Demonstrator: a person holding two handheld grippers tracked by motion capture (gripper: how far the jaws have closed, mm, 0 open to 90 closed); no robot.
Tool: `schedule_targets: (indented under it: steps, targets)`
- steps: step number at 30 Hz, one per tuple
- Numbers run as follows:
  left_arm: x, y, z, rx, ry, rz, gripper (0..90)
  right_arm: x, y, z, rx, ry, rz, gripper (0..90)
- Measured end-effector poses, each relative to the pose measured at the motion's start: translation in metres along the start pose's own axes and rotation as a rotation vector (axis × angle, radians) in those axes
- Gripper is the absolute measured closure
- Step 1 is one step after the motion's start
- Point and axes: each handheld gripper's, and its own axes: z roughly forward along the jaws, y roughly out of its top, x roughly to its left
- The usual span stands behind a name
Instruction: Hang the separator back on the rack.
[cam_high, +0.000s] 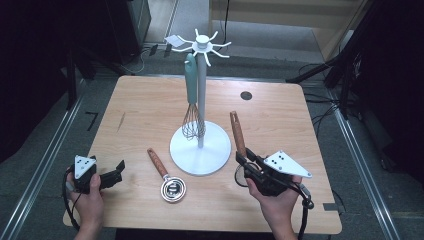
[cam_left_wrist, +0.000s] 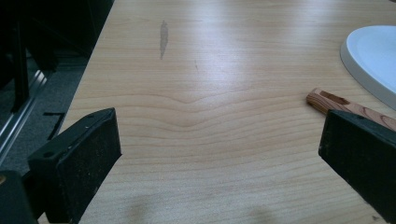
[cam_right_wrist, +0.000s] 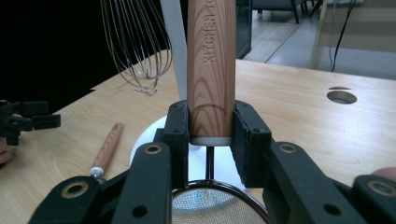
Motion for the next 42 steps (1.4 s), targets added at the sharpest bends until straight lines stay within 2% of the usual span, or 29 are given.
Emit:
schedule_targets:
  steps: [15, 24, 28, 35, 42]
  targets:
    - [-0.001, 0.0, 0.0, -0.004, 0.006, 0.014, 0.0, 0.005, 0.026, -0.001, -0.063, 0.014, -0.026, 70.9]
    - [-0.001, 0.0, -0.001, 0.0, 0.003, 0.012, 0.0, 0.013, 0.036, 0.002, -0.104, 0.026, -0.096, 70.8]
    - [-0.001, -0.001, -0.001, -0.006, 0.004, 0.013, 0.0, 0.015, 0.041, 0.004, -0.124, 0.044, -0.076, 70.8]
    - [-0.002, -0.001, -0.001, -0.003, 0.009, 0.018, 0.0, 0.02, 0.055, 0.002, -0.163, 0.066, -0.096, 70.8]
    - [-0.002, -0.001, -0.001, -0.003, 0.007, 0.02, 0.0, 0.023, 0.064, 0.001, -0.178, 0.066, -0.113, 70.8]
